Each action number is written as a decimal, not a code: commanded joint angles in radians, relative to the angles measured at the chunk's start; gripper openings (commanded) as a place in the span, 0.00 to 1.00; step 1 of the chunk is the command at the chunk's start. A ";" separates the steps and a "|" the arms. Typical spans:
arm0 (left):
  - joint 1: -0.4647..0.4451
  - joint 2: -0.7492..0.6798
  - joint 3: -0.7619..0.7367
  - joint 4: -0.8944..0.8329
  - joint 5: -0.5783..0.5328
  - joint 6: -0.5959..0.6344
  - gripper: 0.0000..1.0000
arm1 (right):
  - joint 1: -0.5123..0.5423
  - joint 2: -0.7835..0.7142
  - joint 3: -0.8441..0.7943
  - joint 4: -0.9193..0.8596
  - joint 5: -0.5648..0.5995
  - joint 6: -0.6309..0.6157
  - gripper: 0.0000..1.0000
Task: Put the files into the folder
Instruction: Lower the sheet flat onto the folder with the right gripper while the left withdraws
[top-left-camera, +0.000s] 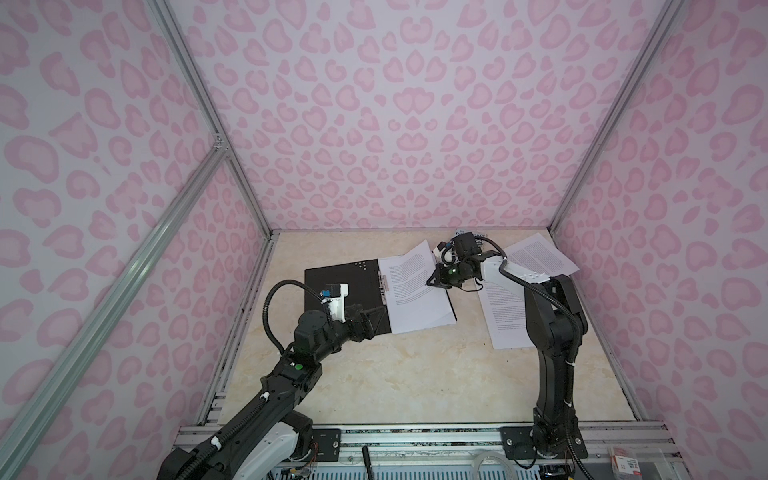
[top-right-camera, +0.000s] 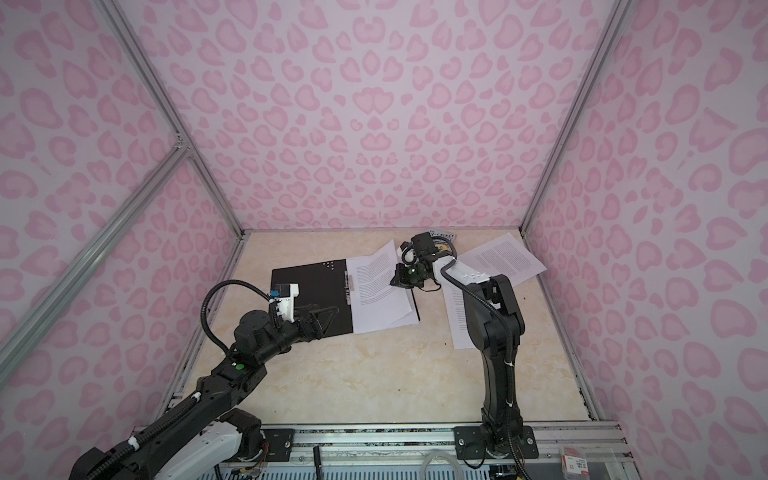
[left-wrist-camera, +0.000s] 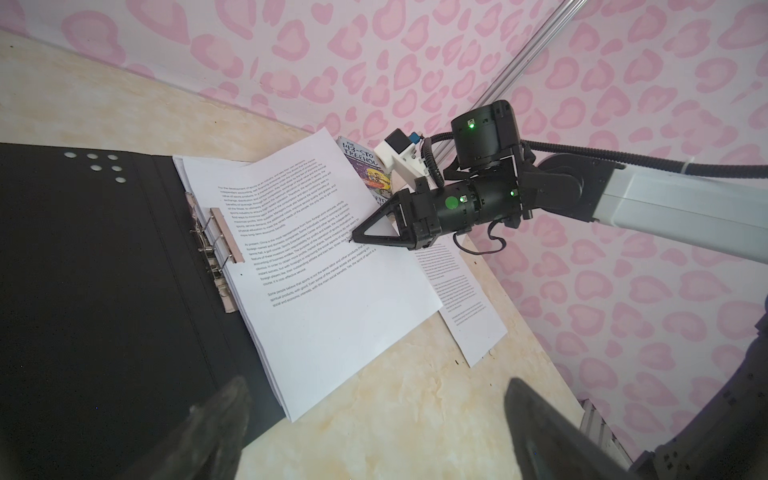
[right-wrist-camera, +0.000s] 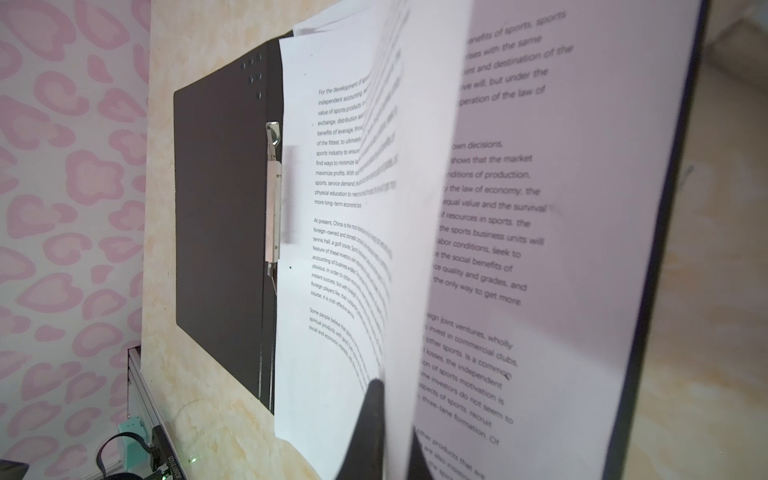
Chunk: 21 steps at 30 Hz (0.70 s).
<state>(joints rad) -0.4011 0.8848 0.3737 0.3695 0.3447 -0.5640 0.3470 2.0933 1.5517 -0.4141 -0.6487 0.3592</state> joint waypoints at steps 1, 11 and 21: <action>-0.001 0.003 0.013 0.036 0.012 0.013 0.97 | 0.002 0.014 0.005 -0.010 -0.008 0.000 0.00; -0.002 0.006 0.014 0.034 0.010 0.013 0.97 | 0.013 0.027 0.006 -0.001 -0.021 0.007 0.00; -0.003 0.009 0.016 0.031 0.008 0.013 0.97 | 0.017 0.034 0.015 -0.006 -0.031 0.014 0.00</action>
<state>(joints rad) -0.4038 0.8925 0.3759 0.3695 0.3443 -0.5640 0.3622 2.1151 1.5635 -0.4141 -0.6632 0.3767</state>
